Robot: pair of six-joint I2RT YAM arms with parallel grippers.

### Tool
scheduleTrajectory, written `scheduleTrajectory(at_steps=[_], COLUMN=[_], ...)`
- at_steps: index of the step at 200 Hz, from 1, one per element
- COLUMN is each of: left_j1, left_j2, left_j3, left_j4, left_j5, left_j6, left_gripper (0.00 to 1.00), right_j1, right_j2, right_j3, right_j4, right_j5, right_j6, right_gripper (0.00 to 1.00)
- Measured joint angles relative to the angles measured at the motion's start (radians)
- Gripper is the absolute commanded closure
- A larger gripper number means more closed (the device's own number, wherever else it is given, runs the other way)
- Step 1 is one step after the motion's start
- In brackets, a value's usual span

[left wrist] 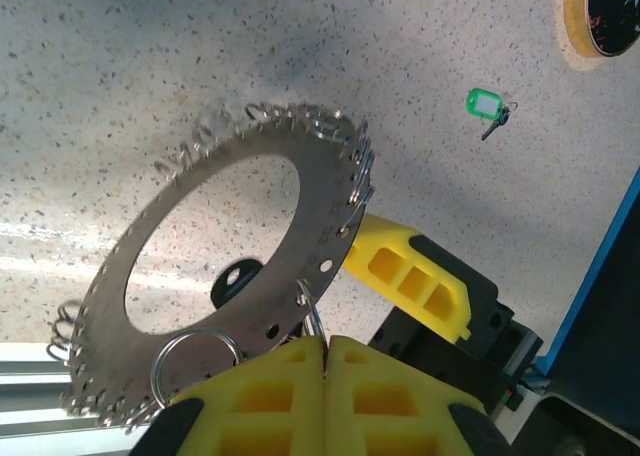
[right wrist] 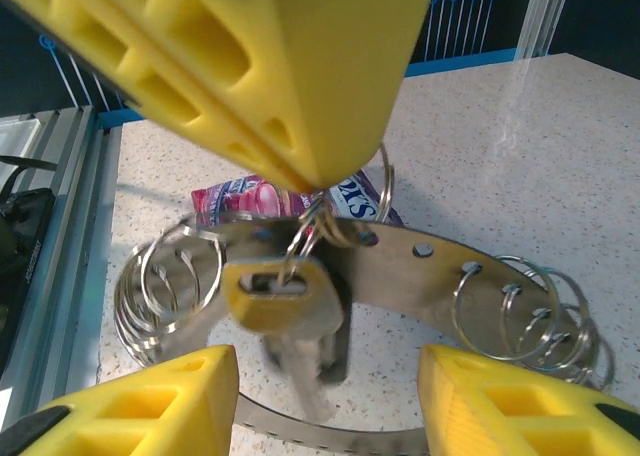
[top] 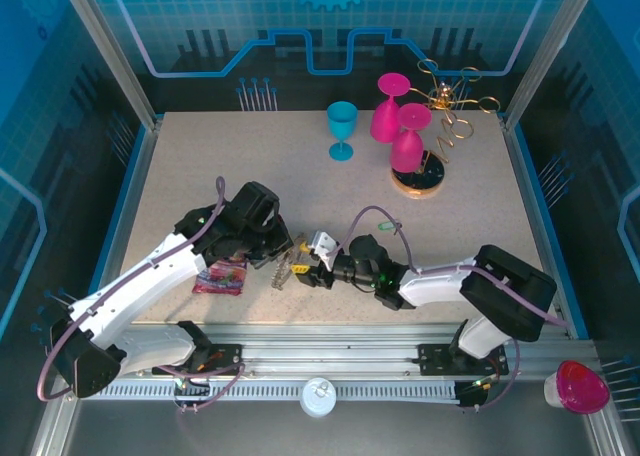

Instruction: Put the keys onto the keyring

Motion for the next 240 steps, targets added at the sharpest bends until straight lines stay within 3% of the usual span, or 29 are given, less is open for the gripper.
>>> scheduleTrajectory(at_steps=[37,80,118,138,198,240], left_j1=[0.006,0.012,0.018,0.019,0.032,0.037], left_j2=[-0.003,-0.006,-0.013,-0.015,-0.030,-0.032], left_j3=[-0.046,-0.067,-0.067,-0.074,-0.118,-0.136], left_j4=[0.025,0.051,0.058,0.059,0.080,0.110], left_j5=[0.029,0.047,0.050,0.053,0.065,0.072], left_j6=[-0.056,-0.104,-0.126,-0.127,-0.173,-0.201], left_gripper=[1.00,1.00,1.00,1.00,1.00,1.00], right_j1=[0.000,0.000,-0.001,-0.003,-0.007,-0.007], right_j2=[0.047,0.052,0.051,0.051,-0.014,-0.057], right_j3=[0.000,0.000,-0.023,-0.038,-0.060,-0.073], right_j4=[0.058,0.081,0.095,0.100,0.079,0.095], right_j5=[-0.003,-0.008,-0.011,-0.011,-0.012,-0.021], right_j6=[0.025,0.022,0.011,0.000,-0.035,-0.099], right_gripper=[0.60,0.81,0.87,0.86,0.65,0.62])
